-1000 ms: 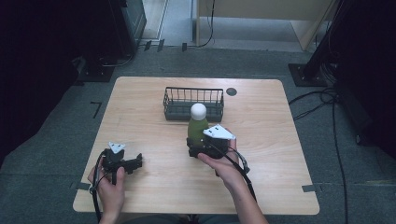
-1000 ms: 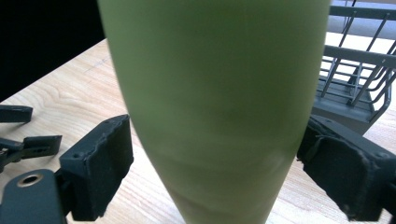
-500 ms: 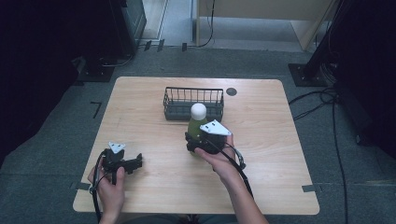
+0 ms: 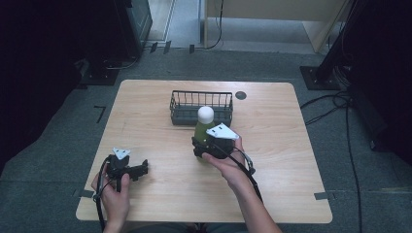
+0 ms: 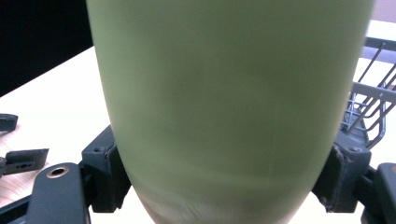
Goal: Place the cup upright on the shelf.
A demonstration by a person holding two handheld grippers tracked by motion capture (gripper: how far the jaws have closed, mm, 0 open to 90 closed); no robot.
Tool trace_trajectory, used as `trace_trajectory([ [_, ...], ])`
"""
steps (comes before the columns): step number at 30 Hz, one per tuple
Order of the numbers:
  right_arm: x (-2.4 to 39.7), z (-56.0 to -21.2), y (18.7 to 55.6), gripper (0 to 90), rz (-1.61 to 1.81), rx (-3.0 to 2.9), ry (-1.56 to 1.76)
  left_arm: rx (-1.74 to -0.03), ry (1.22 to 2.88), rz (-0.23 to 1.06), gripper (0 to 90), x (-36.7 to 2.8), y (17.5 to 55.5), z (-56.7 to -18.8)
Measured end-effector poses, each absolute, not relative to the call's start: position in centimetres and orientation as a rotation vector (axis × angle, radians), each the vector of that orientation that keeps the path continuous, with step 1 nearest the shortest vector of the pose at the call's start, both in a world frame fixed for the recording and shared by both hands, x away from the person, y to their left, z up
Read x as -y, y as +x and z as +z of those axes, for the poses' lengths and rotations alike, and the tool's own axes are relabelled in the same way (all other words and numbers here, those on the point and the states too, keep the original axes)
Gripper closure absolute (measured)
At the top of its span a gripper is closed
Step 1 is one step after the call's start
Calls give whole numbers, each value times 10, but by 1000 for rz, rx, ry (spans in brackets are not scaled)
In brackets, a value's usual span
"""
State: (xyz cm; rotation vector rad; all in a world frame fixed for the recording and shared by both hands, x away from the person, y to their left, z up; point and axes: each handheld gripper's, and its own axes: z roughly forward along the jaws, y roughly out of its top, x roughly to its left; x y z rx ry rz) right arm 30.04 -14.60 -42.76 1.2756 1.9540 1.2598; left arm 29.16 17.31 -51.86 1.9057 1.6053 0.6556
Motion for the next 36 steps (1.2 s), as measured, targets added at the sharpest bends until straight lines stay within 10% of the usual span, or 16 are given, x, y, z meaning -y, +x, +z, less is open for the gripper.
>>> trace_trajectory([
  [36,154,-334,350,203,1327,-1811,1221,-1606,1906,654,1,-173,292,-519],
])
